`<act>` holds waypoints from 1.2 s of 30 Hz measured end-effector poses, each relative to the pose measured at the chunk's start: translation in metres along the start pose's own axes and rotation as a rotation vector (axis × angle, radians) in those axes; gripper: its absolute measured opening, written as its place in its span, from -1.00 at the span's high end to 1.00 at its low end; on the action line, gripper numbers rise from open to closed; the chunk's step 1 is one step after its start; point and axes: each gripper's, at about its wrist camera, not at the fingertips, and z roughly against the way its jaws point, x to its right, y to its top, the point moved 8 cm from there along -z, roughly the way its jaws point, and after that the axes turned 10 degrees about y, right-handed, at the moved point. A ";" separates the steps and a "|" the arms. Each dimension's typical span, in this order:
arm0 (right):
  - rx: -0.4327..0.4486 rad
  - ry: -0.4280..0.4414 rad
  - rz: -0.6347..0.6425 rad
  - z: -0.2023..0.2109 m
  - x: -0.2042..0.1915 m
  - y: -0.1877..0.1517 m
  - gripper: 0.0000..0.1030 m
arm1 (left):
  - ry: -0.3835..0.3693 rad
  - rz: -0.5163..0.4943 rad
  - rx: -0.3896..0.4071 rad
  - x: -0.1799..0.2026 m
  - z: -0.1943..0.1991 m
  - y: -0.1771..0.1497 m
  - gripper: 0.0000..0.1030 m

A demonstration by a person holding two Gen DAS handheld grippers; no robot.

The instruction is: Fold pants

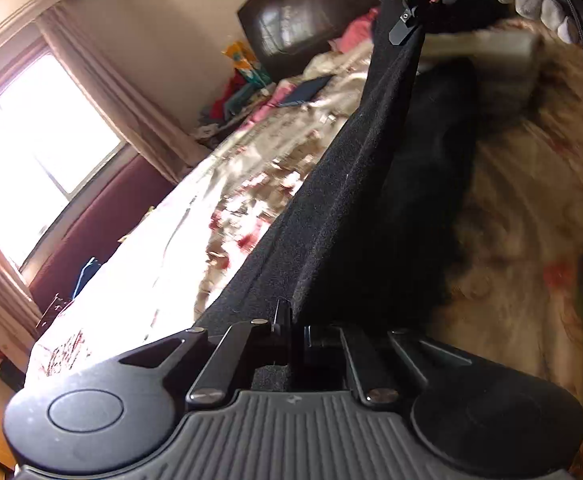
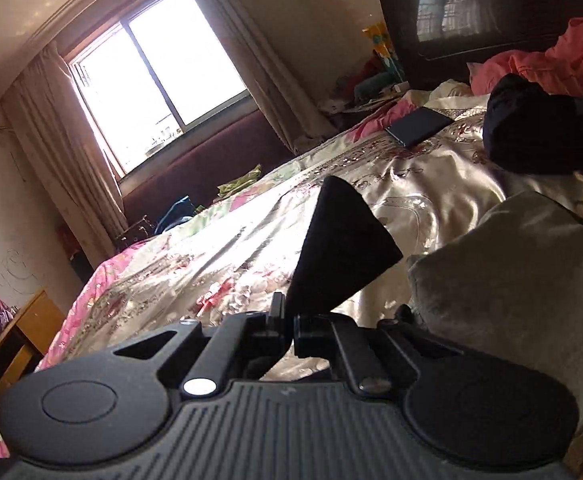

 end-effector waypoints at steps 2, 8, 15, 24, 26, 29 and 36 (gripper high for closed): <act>-0.084 -0.039 -0.070 -0.014 0.025 -0.029 0.93 | -0.041 -0.044 -0.038 0.022 -0.006 -0.015 0.56; -0.042 -0.069 -0.179 -0.008 0.051 -0.039 0.76 | -0.055 -0.057 -0.049 0.029 -0.006 -0.015 0.55; 0.046 -0.051 -0.144 -0.008 0.039 -0.009 0.90 | -0.054 -0.048 -0.044 0.025 -0.004 -0.016 0.54; 0.048 -0.059 -0.139 -0.021 0.050 0.004 0.90 | -0.031 -0.078 -0.014 0.029 0.002 -0.015 0.53; -0.011 -0.111 -0.197 -0.027 0.068 -0.013 0.86 | -0.039 -0.083 -0.020 0.032 0.002 -0.017 0.53; 0.050 -0.091 -0.229 -0.003 0.064 -0.015 0.76 | -0.052 -0.076 -0.022 0.031 0.006 -0.020 0.53; 0.062 -0.075 -0.286 0.037 0.061 -0.045 0.51 | -0.065 -0.073 -0.029 0.029 0.006 -0.022 0.52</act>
